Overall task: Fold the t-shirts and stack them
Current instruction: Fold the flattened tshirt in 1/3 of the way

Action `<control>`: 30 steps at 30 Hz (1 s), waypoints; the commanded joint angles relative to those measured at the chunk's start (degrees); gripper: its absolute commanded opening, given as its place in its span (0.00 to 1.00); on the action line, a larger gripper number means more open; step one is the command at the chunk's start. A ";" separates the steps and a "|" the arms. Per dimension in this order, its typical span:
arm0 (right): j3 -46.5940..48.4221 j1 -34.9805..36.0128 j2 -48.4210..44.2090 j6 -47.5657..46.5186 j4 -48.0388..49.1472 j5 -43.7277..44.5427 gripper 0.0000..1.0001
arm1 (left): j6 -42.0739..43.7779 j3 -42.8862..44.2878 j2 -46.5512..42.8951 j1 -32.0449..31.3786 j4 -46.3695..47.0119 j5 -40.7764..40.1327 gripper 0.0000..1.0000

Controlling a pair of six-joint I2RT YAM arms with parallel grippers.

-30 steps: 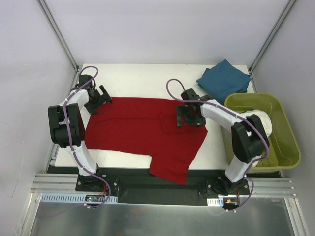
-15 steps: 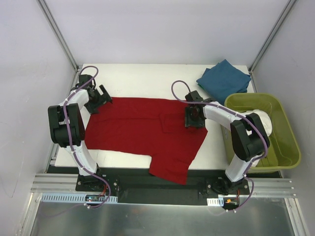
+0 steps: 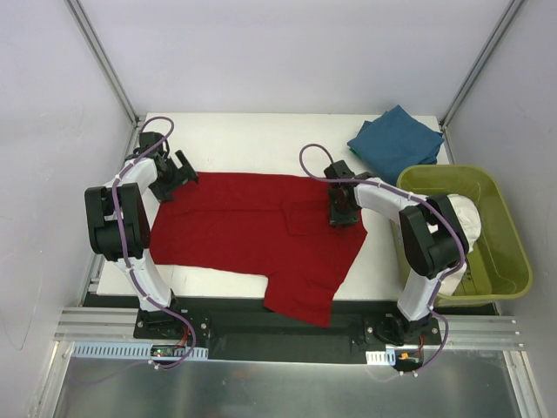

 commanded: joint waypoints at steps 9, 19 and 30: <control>2.93 1.21 -1.96 -0.67 -1.40 0.05 0.01 | 0.20 2.31 -1.32 0.69 -0.91 -2.40 0.99; 6.63 7.36 -7.68 3.81 -13.53 6.29 0.00 | 0.46 2.75 -0.97 0.78 -1.53 -3.28 0.99; 2.41 9.04 -11.90 9.88 -19.51 2.43 0.13 | 0.82 3.36 -0.44 0.87 -2.32 -3.45 0.99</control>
